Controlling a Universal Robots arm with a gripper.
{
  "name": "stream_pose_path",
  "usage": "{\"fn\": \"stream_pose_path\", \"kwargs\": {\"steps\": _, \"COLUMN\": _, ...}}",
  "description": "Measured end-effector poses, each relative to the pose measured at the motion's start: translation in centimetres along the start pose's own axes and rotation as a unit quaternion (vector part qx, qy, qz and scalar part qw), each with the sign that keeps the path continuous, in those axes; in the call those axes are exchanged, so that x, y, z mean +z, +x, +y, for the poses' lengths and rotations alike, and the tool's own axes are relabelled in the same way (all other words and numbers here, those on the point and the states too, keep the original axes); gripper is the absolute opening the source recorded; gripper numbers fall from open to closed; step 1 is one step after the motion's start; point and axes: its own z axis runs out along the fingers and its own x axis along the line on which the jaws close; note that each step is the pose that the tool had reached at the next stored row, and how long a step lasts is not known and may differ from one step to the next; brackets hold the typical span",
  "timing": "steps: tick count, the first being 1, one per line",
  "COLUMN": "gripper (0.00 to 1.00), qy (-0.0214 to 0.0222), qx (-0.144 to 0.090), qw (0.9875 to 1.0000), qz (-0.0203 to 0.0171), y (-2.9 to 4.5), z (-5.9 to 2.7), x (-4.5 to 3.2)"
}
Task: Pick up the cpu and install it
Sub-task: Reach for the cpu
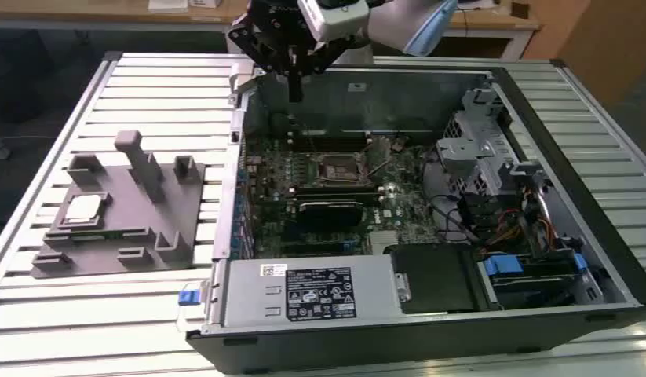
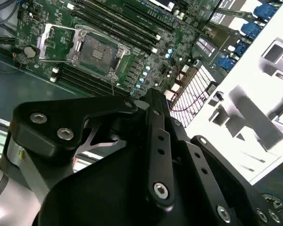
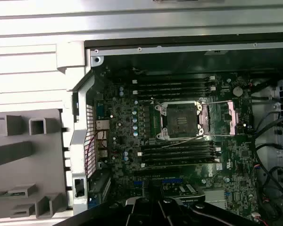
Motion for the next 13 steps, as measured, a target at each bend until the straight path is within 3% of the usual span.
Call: {"fn": "stream_pose_path", "kwargs": {"steps": 13, "gripper": 0.11, "qy": 0.0, "qx": 0.0, "qw": 1.0, "qz": 0.0, "y": 0.25, "z": -0.02, "x": 0.0}}
